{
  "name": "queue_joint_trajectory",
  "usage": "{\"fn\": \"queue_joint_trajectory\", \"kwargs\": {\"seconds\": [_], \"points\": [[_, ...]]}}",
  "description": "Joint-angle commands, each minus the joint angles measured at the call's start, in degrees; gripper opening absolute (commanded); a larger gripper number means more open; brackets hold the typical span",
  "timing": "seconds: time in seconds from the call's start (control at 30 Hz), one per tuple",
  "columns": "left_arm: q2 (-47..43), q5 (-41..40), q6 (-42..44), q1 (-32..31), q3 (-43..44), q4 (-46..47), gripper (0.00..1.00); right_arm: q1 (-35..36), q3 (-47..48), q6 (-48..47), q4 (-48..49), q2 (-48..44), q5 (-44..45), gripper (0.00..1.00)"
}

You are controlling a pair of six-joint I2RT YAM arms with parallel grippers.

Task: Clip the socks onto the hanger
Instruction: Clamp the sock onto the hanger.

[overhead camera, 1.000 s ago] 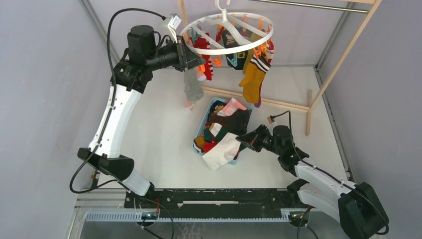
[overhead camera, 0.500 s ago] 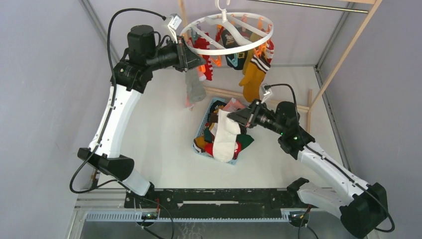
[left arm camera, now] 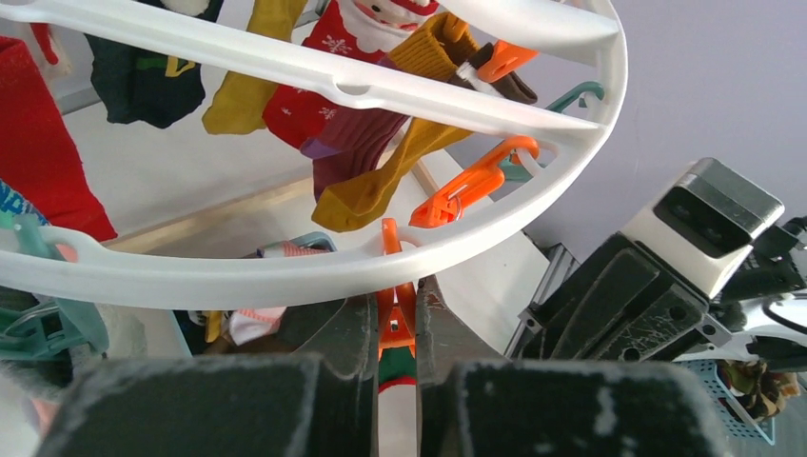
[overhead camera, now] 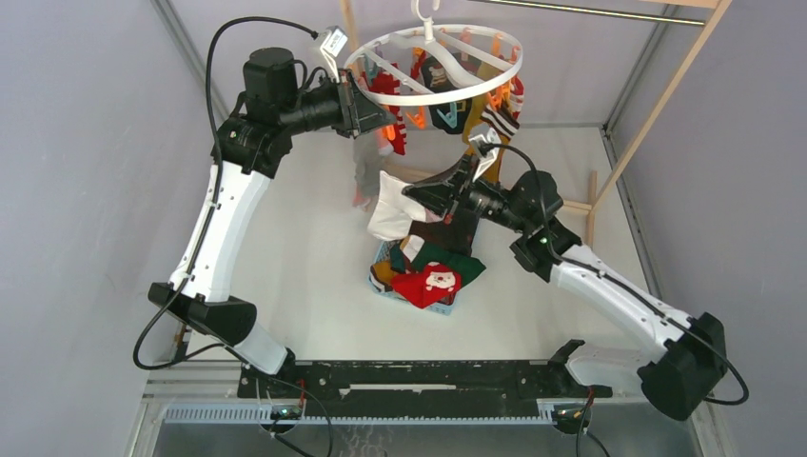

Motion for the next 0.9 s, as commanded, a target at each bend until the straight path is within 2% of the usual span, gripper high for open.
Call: {"fn": "queue_joint_trajectory", "kwargs": {"seconds": [0.0, 0.2, 0.4, 0.63, 0.87], "points": [[-2.58, 3.81, -2.26, 0.05, -0.92, 2.72, 0.00, -2.75, 4.34, 1.17, 13.06, 4.82, -6.86, 0.00], [-2.86, 5.05, -2.49, 0.05, -1.28, 3.16, 0.00, -8.20, 6.46, 20.99, 35.56, 15.66, -18.37, 0.00], [-2.89, 6.26, -2.45, 0.05, -1.58, 3.38, 0.00, -9.60, 12.98, 34.59, 49.68, 25.23, -27.72, 0.00], [-2.99, 7.08, -2.10, 0.13, -1.70, 3.29, 0.00, -11.73, 14.61, 43.56, 63.04, 30.82, -24.77, 0.00], [-3.33, 8.01, -1.91, 0.18, -1.51, 3.17, 0.00, -11.95, 15.70, 44.71, 65.23, 33.58, -20.12, 0.00]]}}
